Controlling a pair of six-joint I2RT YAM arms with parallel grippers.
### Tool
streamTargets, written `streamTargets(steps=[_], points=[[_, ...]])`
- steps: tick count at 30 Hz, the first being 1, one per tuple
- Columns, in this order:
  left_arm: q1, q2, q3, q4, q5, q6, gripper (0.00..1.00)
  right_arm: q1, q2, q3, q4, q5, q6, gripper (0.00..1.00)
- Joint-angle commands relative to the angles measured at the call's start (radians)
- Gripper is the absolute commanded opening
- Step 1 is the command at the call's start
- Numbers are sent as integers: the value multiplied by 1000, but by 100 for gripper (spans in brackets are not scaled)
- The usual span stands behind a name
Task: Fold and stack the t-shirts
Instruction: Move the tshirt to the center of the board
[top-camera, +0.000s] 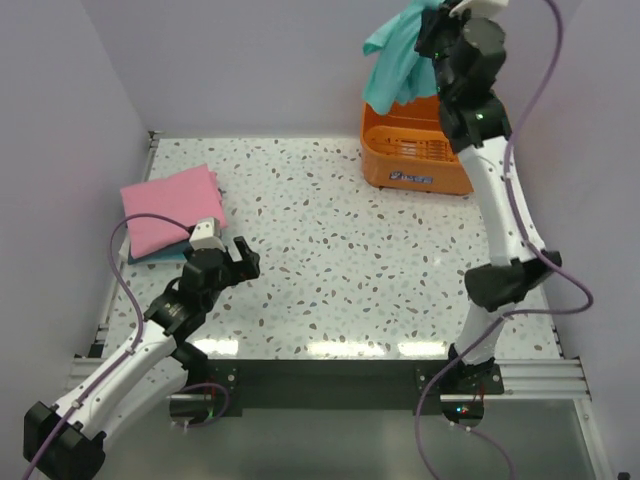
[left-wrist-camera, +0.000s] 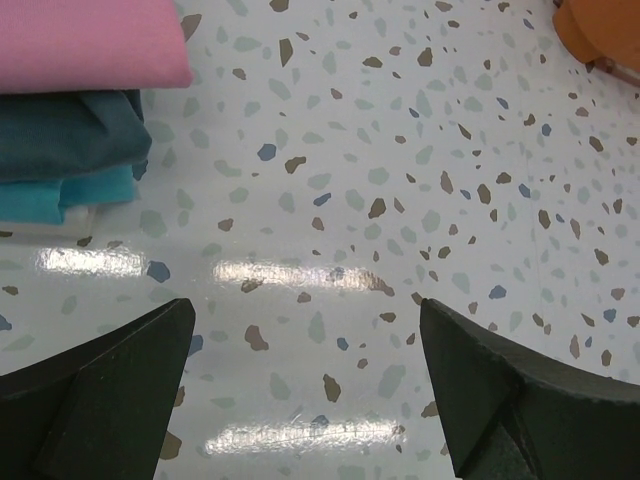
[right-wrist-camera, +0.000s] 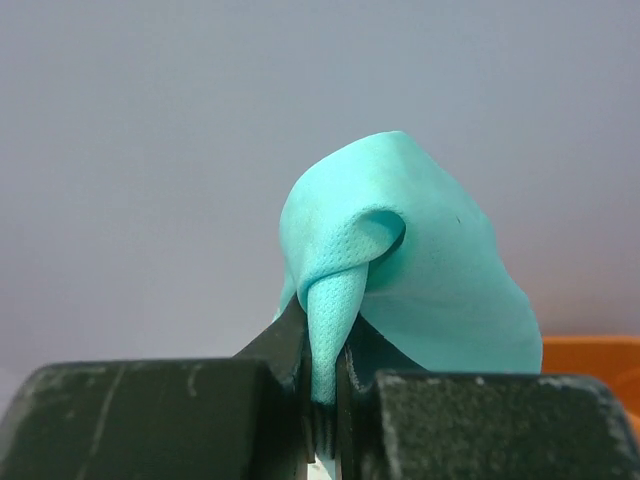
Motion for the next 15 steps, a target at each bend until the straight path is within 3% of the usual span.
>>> streamTargets(steps=[1, 7, 10, 12, 15], points=[[0, -12, 17, 42, 17, -19, 100, 117, -130, 50, -108, -137, -25, 0], [-1, -42, 15, 16, 29, -45, 100, 361, -226, 53, -284, -332, -21, 0], [-1, -62, 17, -23, 26, -83, 100, 393, -298, -74, -290, -501, 54, 0], [-1, -78, 27, -51, 15, -103, 100, 391, -379, -174, -321, -464, 76, 0], [-1, -93, 40, -143, -47, -169, 100, 391, -508, -499, -324, -279, 78, 1]])
